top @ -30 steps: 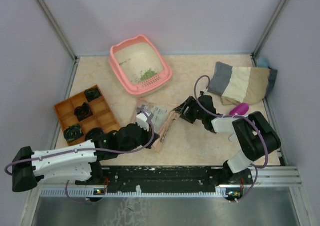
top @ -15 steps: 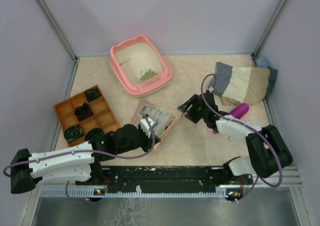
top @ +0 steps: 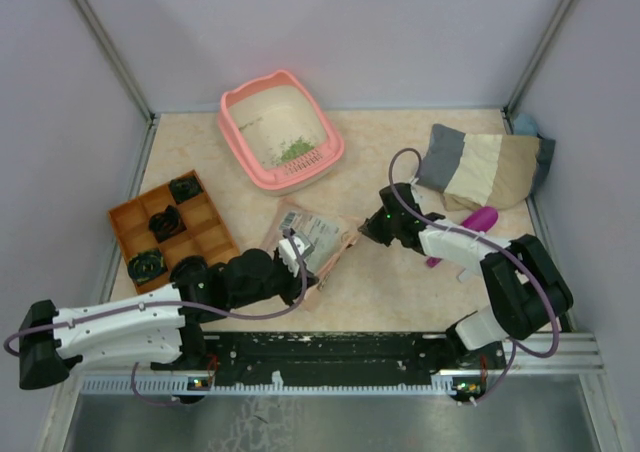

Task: Fill the litter box with clean litter
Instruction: Close the cat litter bag at the center of the board.

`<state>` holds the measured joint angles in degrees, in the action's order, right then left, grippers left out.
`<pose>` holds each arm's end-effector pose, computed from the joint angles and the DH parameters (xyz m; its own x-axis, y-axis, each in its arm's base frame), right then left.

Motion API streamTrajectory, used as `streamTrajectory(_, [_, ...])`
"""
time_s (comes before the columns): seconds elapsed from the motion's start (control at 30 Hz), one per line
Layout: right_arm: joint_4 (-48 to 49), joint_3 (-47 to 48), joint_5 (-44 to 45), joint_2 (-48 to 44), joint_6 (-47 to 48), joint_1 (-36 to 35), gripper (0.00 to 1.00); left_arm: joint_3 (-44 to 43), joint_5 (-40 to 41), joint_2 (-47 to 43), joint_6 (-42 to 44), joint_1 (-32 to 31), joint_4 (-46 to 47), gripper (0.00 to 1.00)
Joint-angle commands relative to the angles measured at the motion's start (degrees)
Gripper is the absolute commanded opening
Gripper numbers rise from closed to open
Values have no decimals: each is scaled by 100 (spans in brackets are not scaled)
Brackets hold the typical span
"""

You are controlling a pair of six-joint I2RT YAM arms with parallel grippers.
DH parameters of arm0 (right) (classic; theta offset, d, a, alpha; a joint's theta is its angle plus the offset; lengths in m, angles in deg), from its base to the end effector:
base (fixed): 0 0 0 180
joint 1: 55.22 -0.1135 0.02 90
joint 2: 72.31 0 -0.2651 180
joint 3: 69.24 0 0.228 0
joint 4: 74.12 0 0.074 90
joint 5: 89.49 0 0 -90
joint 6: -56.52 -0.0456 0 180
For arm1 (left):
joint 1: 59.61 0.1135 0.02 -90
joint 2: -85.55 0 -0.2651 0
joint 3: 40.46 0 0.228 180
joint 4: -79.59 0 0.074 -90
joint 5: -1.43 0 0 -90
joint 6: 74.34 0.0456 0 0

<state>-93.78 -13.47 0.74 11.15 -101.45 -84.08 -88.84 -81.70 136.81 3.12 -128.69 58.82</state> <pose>0.2389 0.1315 0.1830 -0.6868 0.6799 -0.2569 0.4170 0.6581 0.6269 0.0733 -0.1765 0.2610 -0.3327 0.2666 -0.9046 0.8360 0.5273 -0.1520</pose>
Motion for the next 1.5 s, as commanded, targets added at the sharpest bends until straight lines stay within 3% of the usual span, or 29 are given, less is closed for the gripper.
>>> streamTrajectory(0.0, [-894,376,1491,-132,460,-4,0,15,604,-295,-1083,-10,-79,0])
streamTrajectory(0.1, [-964,468,1560,-143,648,-5,0,40,1486,-229,-2269,-5,-1022,0])
streamTrajectory(0.23, [-547,649,1038,-36,1394,-3,0,-67,2100,-103,-3213,-8,-2106,0])
streamTrajectory(0.27, [-514,755,915,-17,1734,3,5,-73,2194,-100,-3307,-5,-2201,0])
streamTrajectory(0.4, [-539,867,844,-267,2668,100,43,-43,2300,-86,-3473,-3,-2319,0])
streamTrajectory(0.5, [115,278,238,-871,2893,379,51,9,2201,19,-3590,0,-2381,0])
streamTrajectory(0.7, [1376,-1005,-796,-1485,2123,562,47,93,1888,230,-3777,-5,-2447,0])
streamTrajectory(0.9, [2717,-1891,-1014,-1539,1300,553,35,81,1630,394,-3800,-9,-2514,0])
streamTrajectory(1.1, [3363,-1753,-1211,-1151,1255,444,40,8,1674,420,-3810,-7,-2733,0])
streamTrajectory(1.47, [4051,-938,-1658,644,1198,312,41,-50,1737,437,-3773,-2,-2929,0])
